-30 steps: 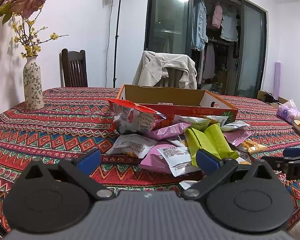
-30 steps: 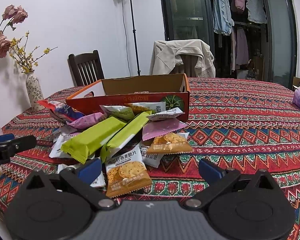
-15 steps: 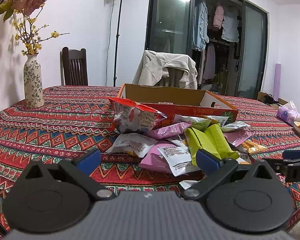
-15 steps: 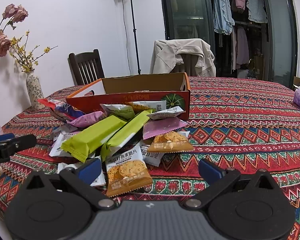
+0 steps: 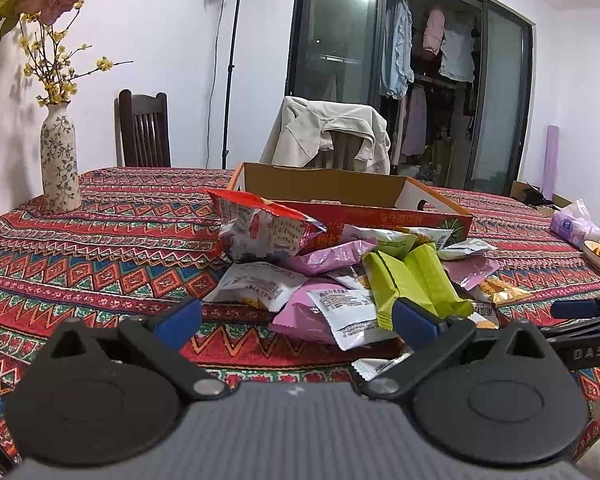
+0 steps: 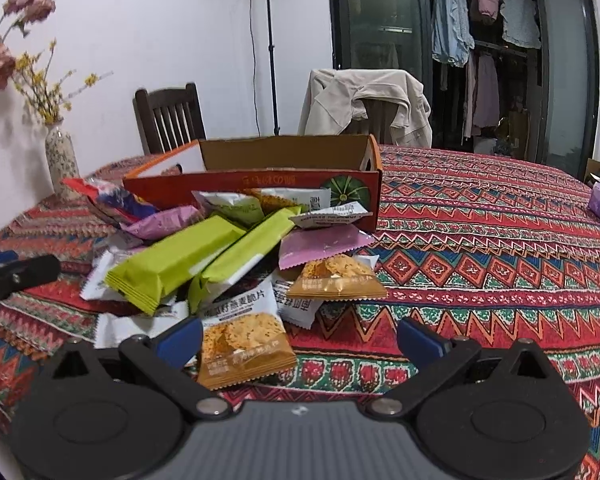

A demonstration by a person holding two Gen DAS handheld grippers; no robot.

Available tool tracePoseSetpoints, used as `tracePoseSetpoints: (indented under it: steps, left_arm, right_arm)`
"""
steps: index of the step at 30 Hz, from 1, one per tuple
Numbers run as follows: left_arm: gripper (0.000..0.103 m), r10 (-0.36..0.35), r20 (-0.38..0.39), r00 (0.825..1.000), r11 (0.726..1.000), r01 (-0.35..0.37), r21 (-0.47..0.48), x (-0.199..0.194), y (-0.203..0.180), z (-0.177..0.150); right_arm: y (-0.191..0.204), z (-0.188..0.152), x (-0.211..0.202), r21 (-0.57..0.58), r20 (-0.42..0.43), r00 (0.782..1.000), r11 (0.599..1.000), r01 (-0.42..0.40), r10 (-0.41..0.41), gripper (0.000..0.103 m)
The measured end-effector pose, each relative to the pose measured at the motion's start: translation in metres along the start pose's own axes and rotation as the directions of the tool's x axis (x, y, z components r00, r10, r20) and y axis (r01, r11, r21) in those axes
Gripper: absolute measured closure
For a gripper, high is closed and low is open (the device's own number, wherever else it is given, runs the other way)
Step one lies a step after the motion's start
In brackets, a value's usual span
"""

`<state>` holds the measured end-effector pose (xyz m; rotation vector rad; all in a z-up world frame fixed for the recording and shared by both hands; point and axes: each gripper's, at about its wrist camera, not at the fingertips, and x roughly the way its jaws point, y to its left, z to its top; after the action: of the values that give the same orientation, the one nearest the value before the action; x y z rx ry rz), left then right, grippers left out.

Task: Organize snacks
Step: 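Grasp an orange cookie packet with the right tool while the left tool grasps a white packet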

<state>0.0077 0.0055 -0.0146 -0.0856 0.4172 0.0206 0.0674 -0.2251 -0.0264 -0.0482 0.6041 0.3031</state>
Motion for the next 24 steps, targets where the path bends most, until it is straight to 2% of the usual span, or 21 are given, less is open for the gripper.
tracePoseSetpoints:
  steps: [5, 9, 12, 18, 21, 24]
  left_arm:
    - [0.0, 0.006, -0.009, 1.0, 1.0, -0.006, -0.004, 0.002, 0.001, -0.001]
    - [0.0, 0.009, -0.013, 1.0, 1.0, -0.009, -0.008, 0.003, 0.003, -0.001]
    - [0.0, 0.011, -0.019, 1.0, 1.0, -0.011, -0.01, 0.004, 0.005, -0.002]
    - [0.0, 0.014, -0.031, 0.999, 1.0, -0.014, -0.018, 0.007, 0.007, -0.003]
    - [0.0, 0.014, -0.037, 0.999, 1.0, -0.014, -0.015, 0.008, 0.006, -0.004]
    - [0.0, 0.016, -0.043, 0.999, 1.0, -0.017, -0.011, 0.008, 0.005, -0.003]
  right_arm:
    - [0.012, 0.003, 0.011, -0.063, -0.028, 0.999, 0.998, -0.024, 0.022, 0.002]
    - [0.023, 0.004, 0.021, -0.107, -0.067, 0.996, 0.992, -0.067, 0.06, 0.017]
    - [0.026, 0.007, 0.03, -0.116, -0.09, 0.994, 0.991, -0.073, 0.063, 0.033]
    - [0.033, 0.007, 0.036, -0.151, -0.098, 0.992, 0.984, -0.09, 0.075, 0.039]
    - [0.033, 0.007, 0.037, -0.145, -0.103, 0.989, 0.982, -0.124, 0.11, 0.049]
    - [0.031, 0.006, 0.033, -0.134, -0.1, 0.987, 0.982, -0.136, 0.123, 0.053]
